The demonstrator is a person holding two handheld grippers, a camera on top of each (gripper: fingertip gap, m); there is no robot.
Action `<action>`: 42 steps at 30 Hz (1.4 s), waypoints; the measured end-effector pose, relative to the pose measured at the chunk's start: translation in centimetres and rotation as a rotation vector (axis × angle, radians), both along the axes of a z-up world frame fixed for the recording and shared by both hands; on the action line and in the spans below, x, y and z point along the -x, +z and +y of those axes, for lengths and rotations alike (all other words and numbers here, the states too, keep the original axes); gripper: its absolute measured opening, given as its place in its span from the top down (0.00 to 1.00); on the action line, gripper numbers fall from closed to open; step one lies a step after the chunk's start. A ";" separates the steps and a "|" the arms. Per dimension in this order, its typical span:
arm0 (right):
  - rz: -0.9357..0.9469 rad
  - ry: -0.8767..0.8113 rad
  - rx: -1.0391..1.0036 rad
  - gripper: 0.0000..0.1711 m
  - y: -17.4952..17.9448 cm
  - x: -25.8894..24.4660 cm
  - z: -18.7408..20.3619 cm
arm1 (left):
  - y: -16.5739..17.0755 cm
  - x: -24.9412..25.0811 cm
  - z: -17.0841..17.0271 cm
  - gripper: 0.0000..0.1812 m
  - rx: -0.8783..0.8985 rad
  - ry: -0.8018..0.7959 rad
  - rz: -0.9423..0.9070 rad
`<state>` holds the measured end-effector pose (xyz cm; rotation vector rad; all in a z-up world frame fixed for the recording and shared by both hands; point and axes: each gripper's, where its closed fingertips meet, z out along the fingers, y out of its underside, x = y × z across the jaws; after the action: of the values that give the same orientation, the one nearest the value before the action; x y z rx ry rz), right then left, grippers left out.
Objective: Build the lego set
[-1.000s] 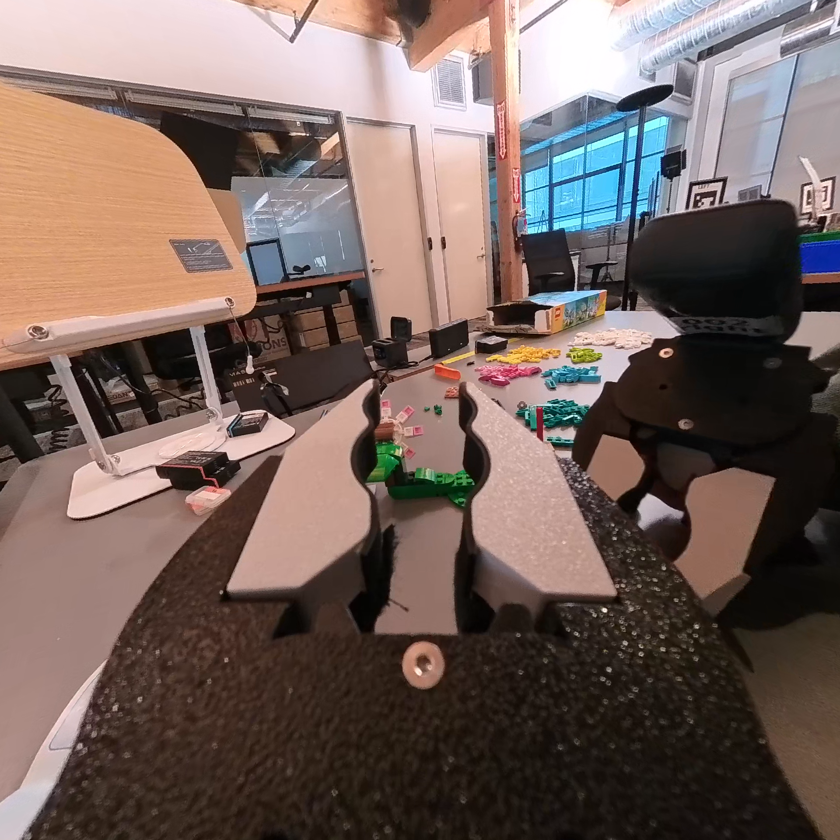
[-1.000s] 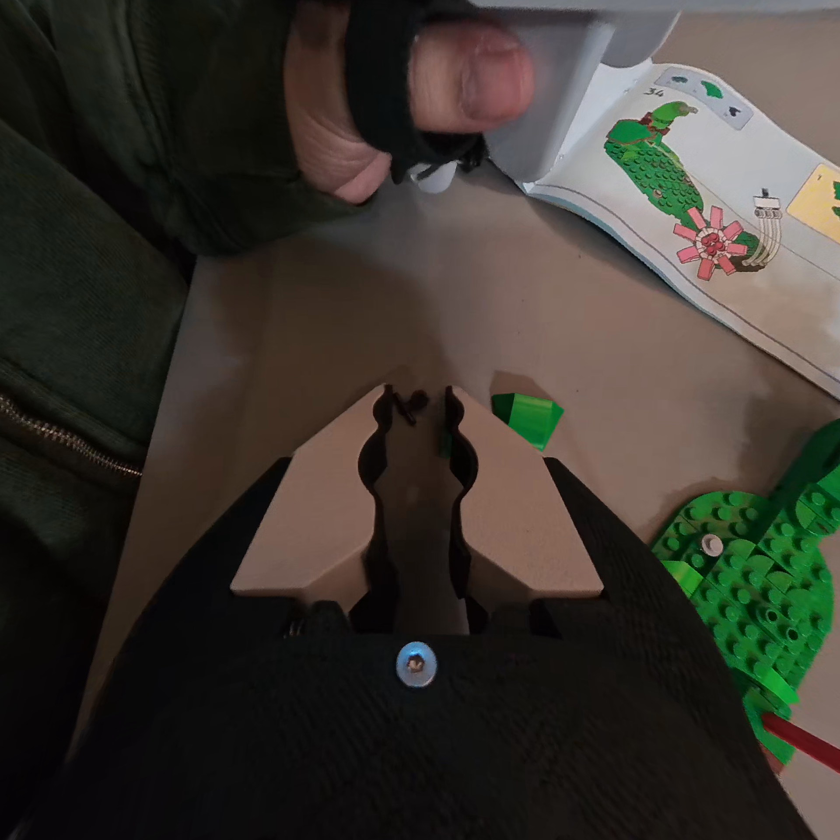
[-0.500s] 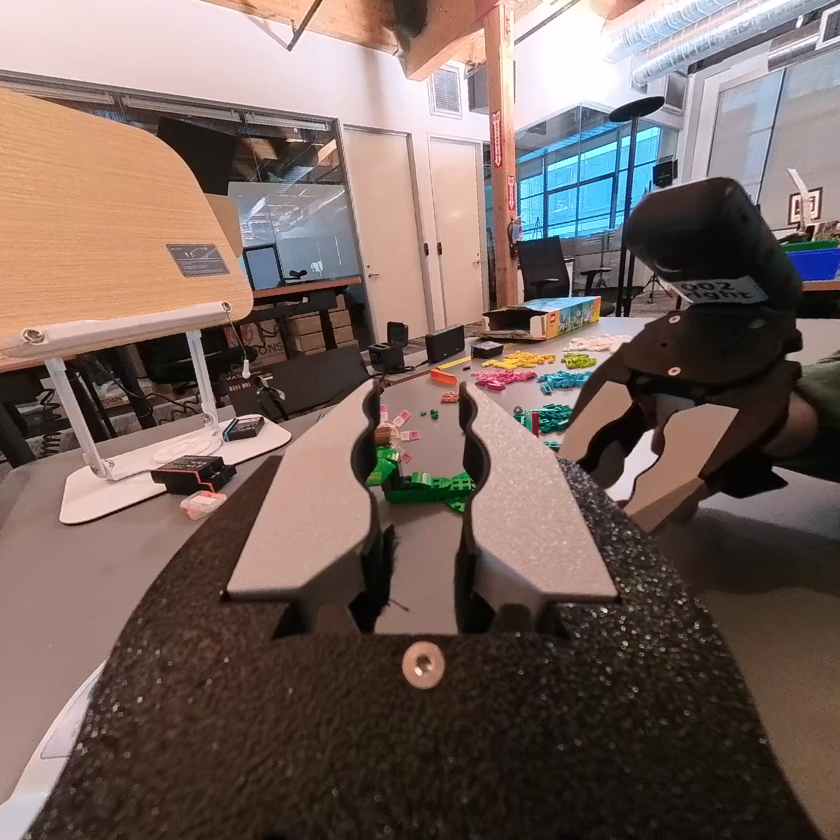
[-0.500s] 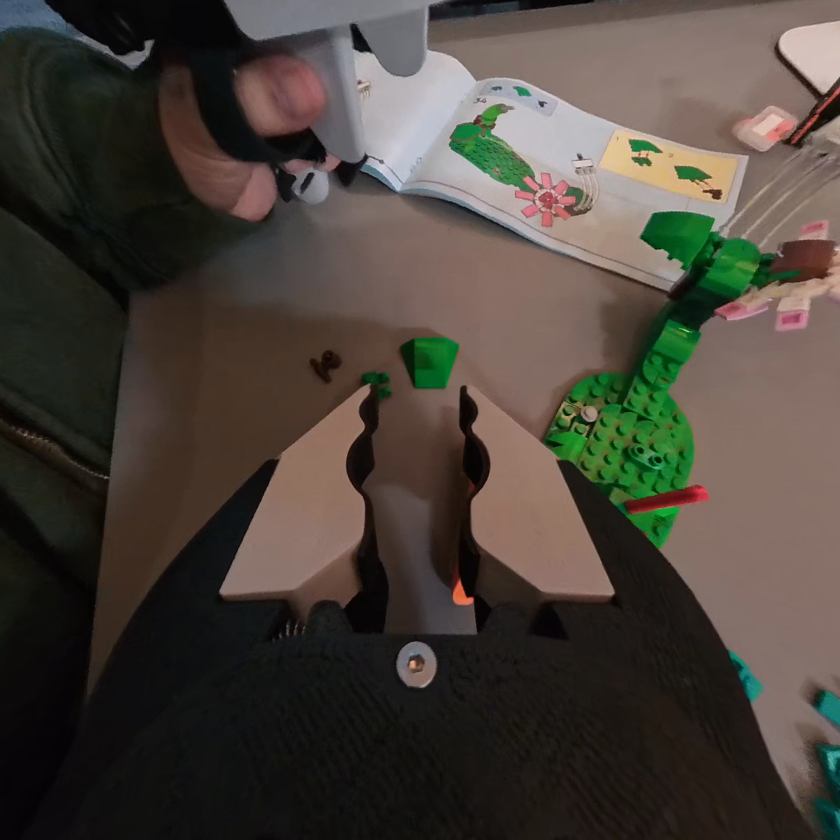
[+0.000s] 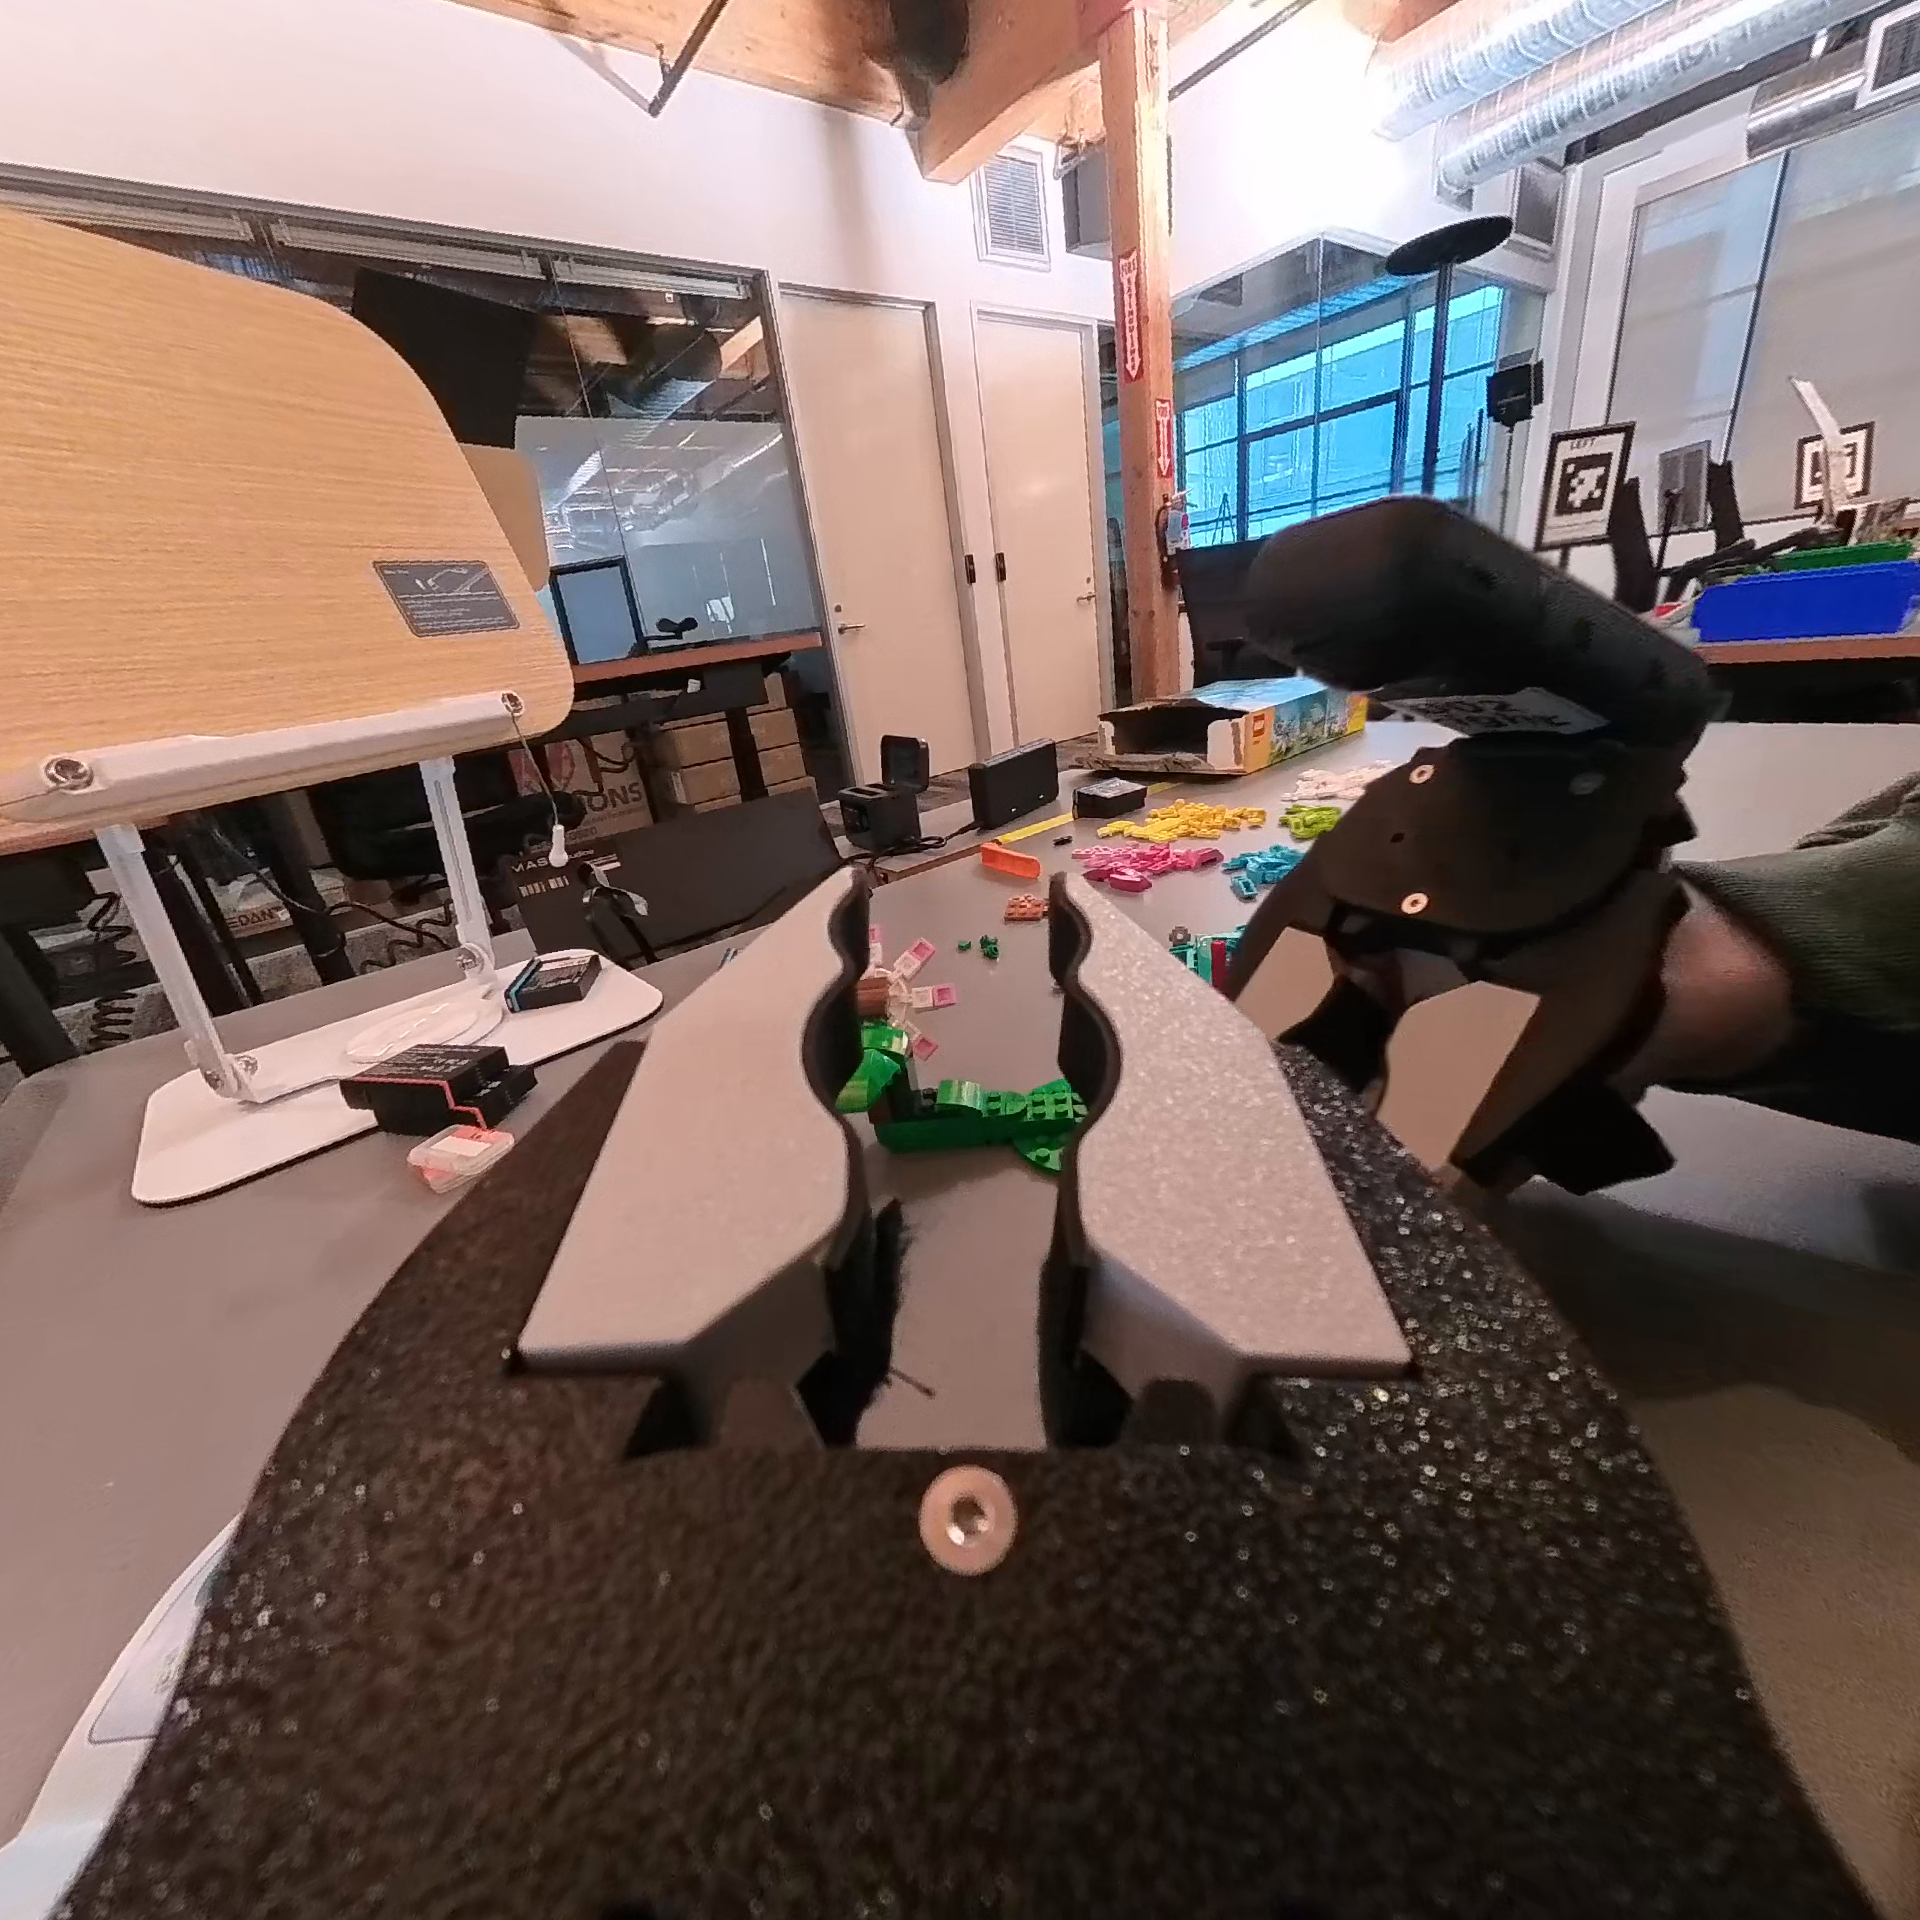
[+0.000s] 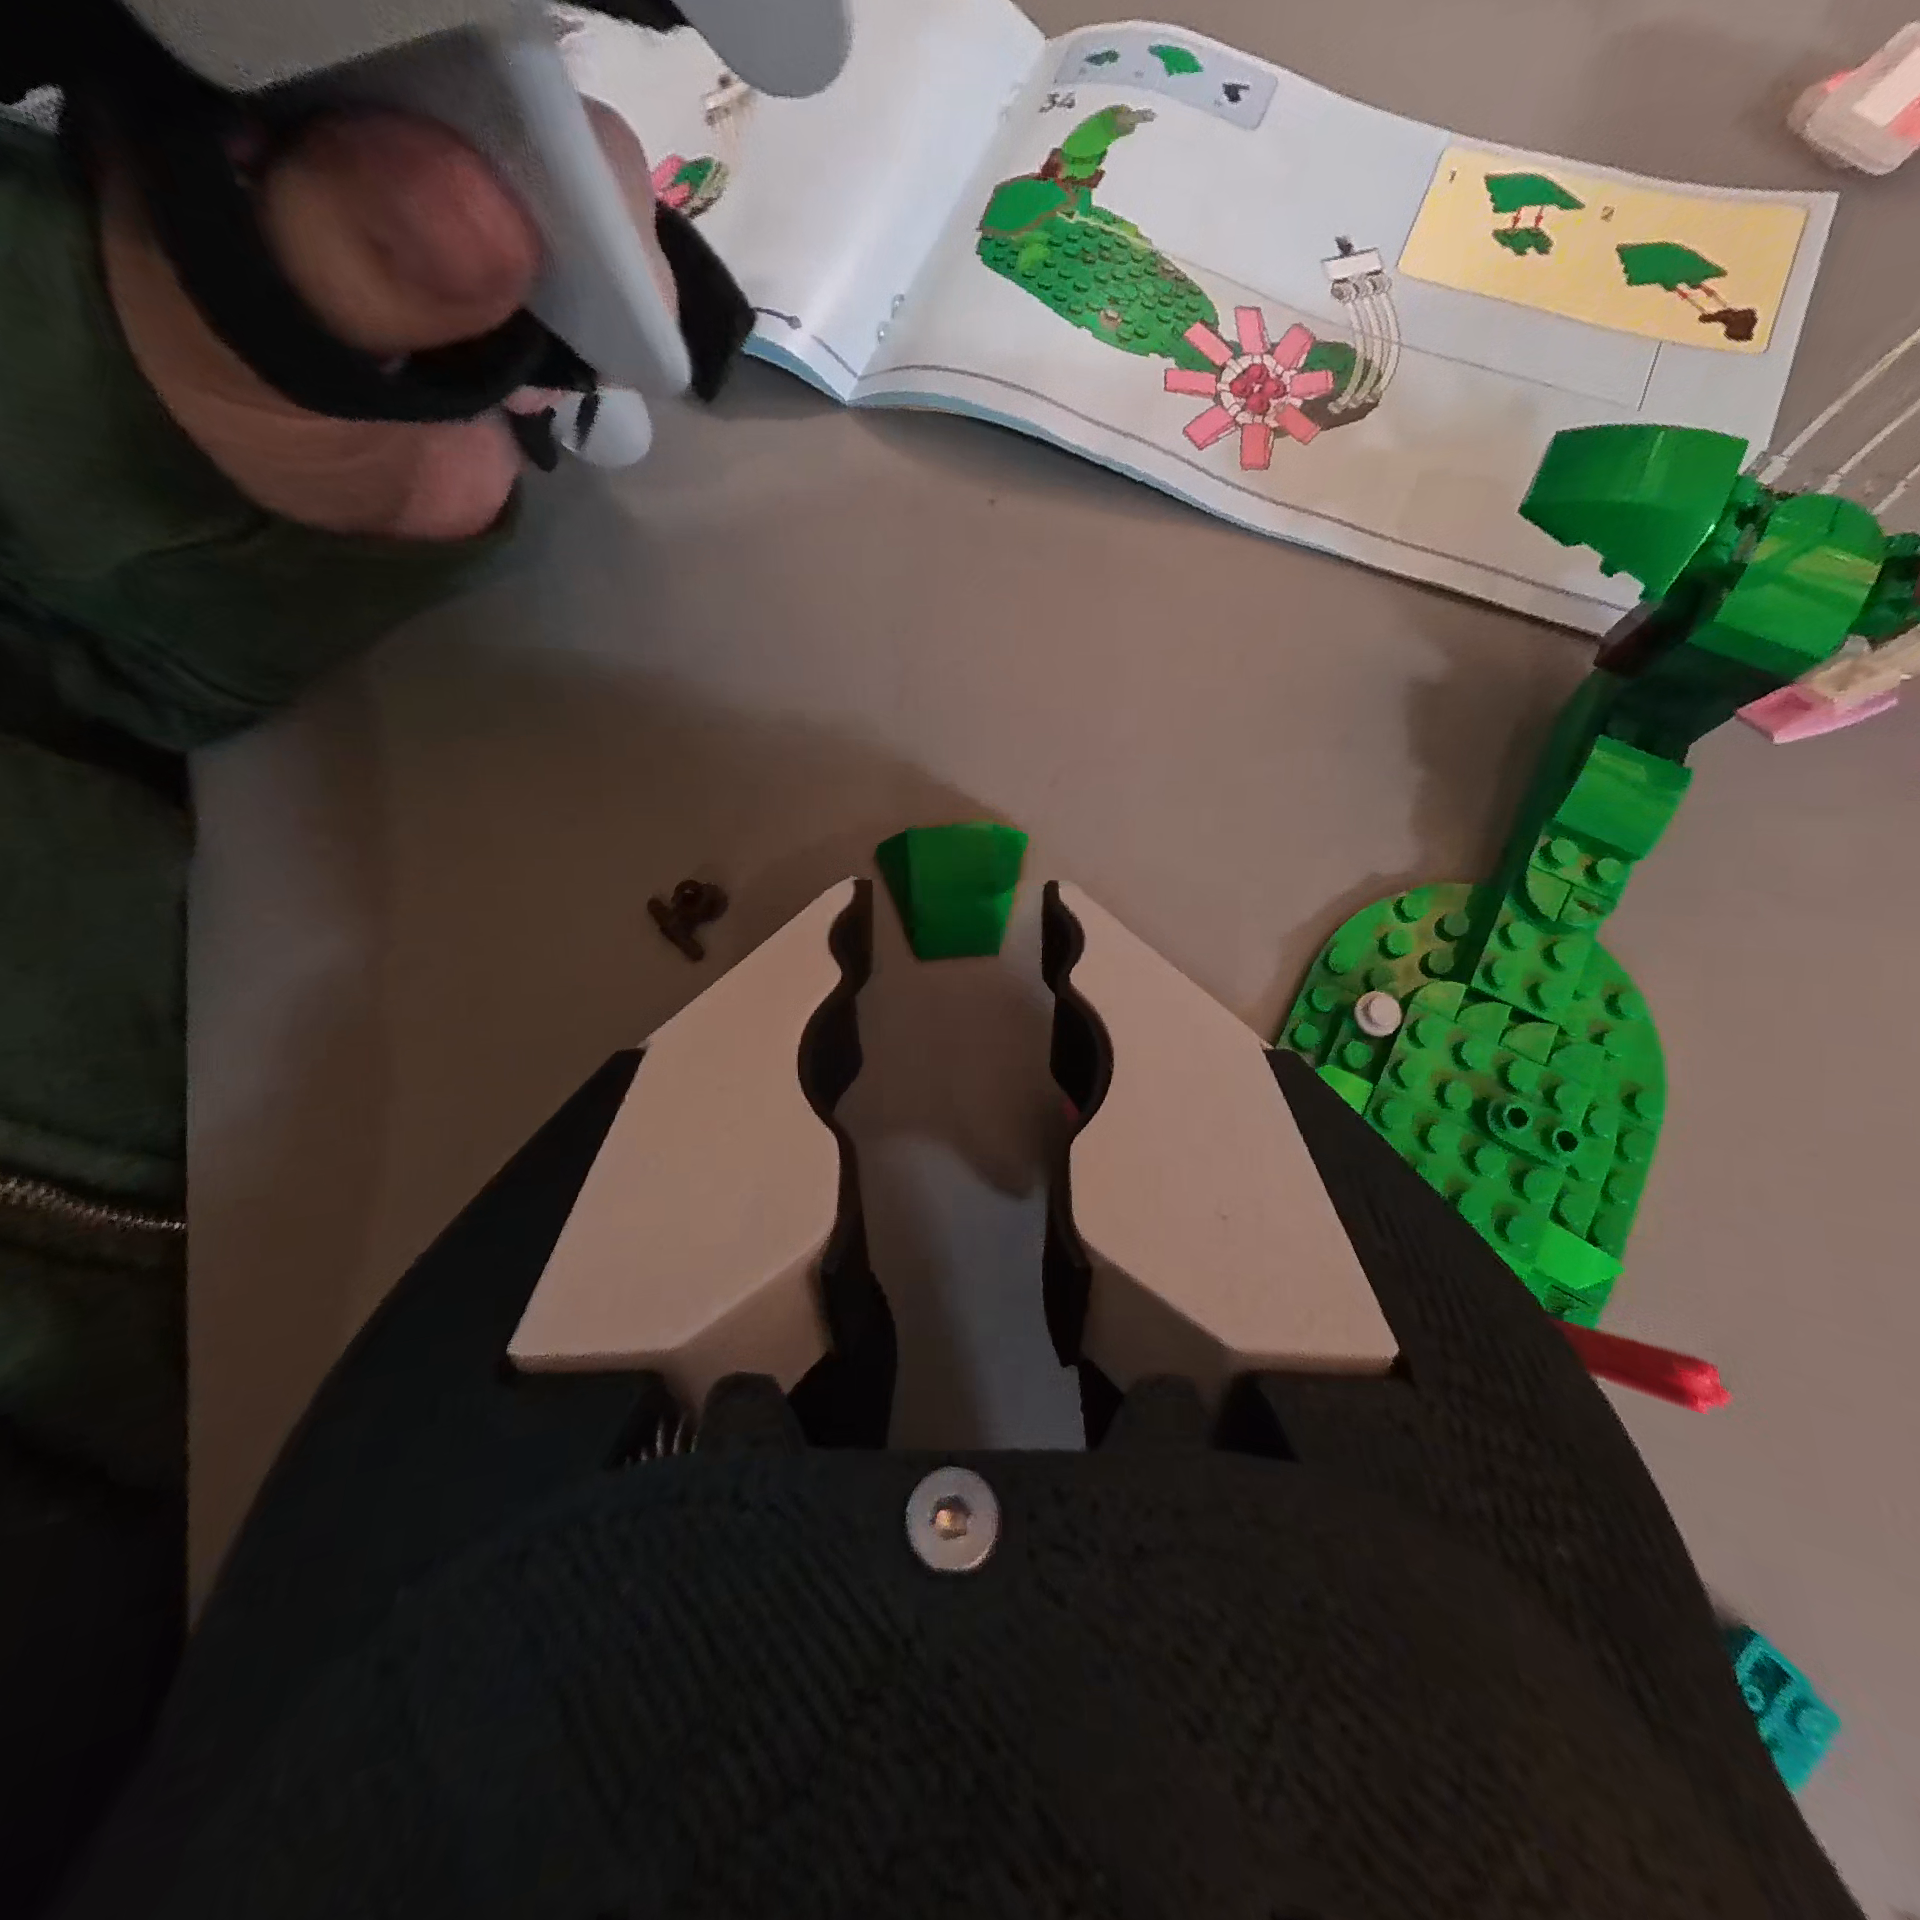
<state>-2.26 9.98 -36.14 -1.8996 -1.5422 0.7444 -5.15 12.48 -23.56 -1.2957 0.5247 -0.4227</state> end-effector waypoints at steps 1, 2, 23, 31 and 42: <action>-0.006 -0.002 0.004 0.82 -0.1 0.0 0.0 | 0.0 0.0 0.0 0.83 0.000 -0.001 -0.001; -0.008 -0.003 0.006 0.82 -0.1 0.1 0.0 | 0.0 0.0 0.0 0.83 -0.001 -0.001 -0.002; 0.013 -0.006 0.013 0.86 0.9 -1.1 -2.3 | -0.3 -2.7 -2.2 0.87 -0.034 -0.138 0.065; 0.018 -0.025 -0.022 0.85 1.4 -0.8 -1.6 | -0.9 -2.3 -3.2 0.88 0.032 -0.177 0.068; 0.017 -0.070 -0.022 0.84 1.1 -0.6 -1.0 | -2.0 0.0 -3.9 0.90 0.064 -0.115 0.080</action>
<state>-1.63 9.01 -35.06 -1.9159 -1.4595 0.7079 -5.19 8.59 -25.54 -1.3521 0.6602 -0.4880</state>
